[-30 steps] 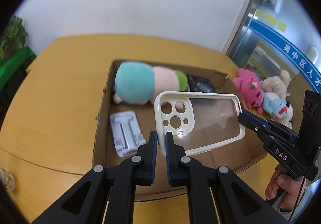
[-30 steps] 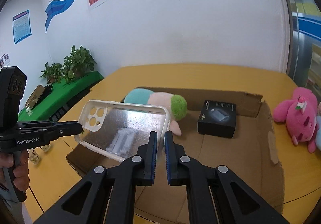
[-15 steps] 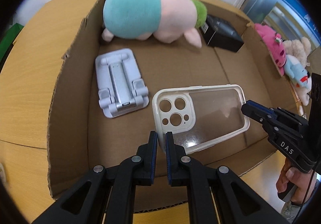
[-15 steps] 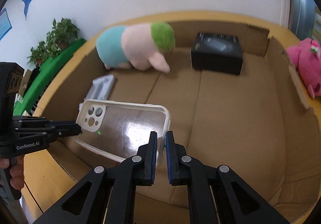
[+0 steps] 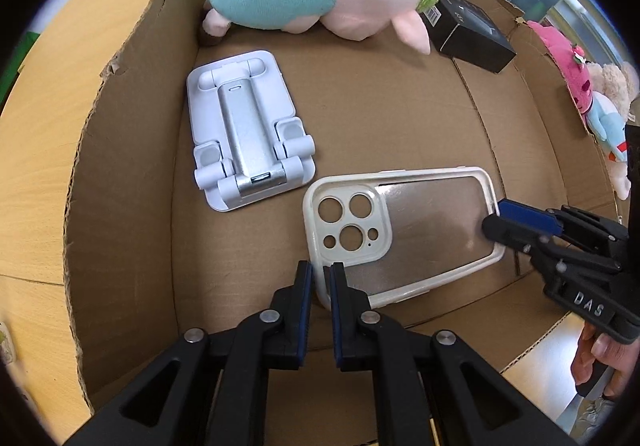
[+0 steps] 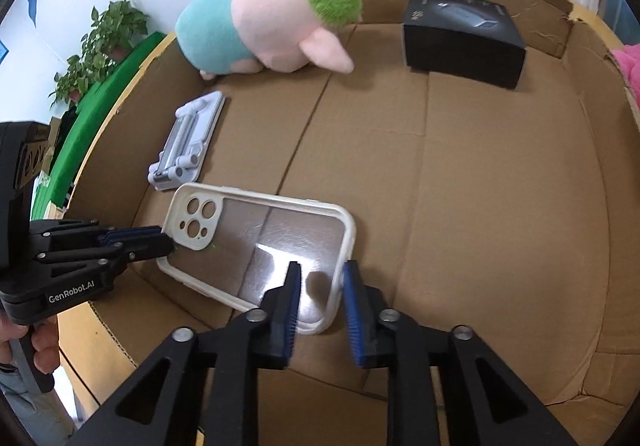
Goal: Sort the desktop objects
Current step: 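Lower the phone case into the box and open the left gripper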
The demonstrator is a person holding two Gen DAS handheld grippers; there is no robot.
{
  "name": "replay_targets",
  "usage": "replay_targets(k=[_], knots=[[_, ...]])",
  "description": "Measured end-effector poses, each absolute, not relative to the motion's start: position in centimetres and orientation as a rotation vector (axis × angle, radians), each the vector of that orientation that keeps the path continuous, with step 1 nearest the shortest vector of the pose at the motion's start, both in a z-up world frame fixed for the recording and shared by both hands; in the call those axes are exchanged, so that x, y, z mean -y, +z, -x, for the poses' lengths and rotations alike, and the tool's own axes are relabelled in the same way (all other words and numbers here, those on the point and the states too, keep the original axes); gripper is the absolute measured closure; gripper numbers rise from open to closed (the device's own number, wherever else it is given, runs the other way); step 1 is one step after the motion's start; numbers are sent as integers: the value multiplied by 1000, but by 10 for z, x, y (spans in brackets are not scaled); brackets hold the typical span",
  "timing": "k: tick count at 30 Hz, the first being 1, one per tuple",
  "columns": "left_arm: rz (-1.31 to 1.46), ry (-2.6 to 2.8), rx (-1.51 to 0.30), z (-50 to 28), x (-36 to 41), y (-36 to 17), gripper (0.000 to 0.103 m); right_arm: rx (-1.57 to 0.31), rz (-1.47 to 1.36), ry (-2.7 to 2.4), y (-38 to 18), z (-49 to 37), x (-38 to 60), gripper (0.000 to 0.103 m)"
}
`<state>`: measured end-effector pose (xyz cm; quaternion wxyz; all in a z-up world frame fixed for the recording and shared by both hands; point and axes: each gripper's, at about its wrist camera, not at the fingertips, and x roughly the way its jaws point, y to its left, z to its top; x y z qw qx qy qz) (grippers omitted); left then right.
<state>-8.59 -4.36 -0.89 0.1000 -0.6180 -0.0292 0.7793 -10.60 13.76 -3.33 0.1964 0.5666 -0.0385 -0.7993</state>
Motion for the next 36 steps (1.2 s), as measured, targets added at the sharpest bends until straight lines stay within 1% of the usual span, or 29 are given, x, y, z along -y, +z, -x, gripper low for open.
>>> replay_targets(k=[1, 4, 6, 8, 9, 12, 13, 17, 22, 26, 27, 29, 36], knots=[[1835, 2303, 84, 85, 44, -10, 96, 114, -1589, -2230, -33, 106, -136, 71], [1862, 2310, 67, 85, 46, -9, 87, 165, -1573, -2191, -32, 107, -133, 57], [1843, 2306, 106, 82, 51, -6, 86, 215, -1554, -2159, -29, 105, -134, 57], [1806, 2320, 128, 79, 55, 5, 85, 192, -1522, -2183, -22, 101, -135, 57], [1774, 2328, 134, 77, 56, 12, 85, 182, -1509, -2197, -18, 98, -137, 55], [1690, 2350, 168, 81, 58, 33, 85, 176, -1467, -2233, -7, 90, -142, 43], [1667, 2362, 170, 85, 58, 39, 84, 169, -1456, -2244, -4, 86, -144, 41], [1636, 2311, 174, 115, 41, 44, 84, 169, -1448, -2249, -2, 80, -144, 40], [1741, 2229, 144, 150, 10, 16, 84, 183, -1465, -2239, -9, 81, -144, 40], [1894, 2195, 156, 157, 16, -10, 83, 199, -1472, -2226, -13, 84, -146, 40], [1915, 2194, 184, 157, 21, -14, 84, 203, -1474, -2226, -14, 84, -147, 40], [1922, 2197, 218, 157, 28, -13, 83, 213, -1479, -2225, -16, 86, -149, 40], [1934, 2249, 197, 158, 42, -11, 83, 233, -1493, -2207, -25, 90, -146, 39]])
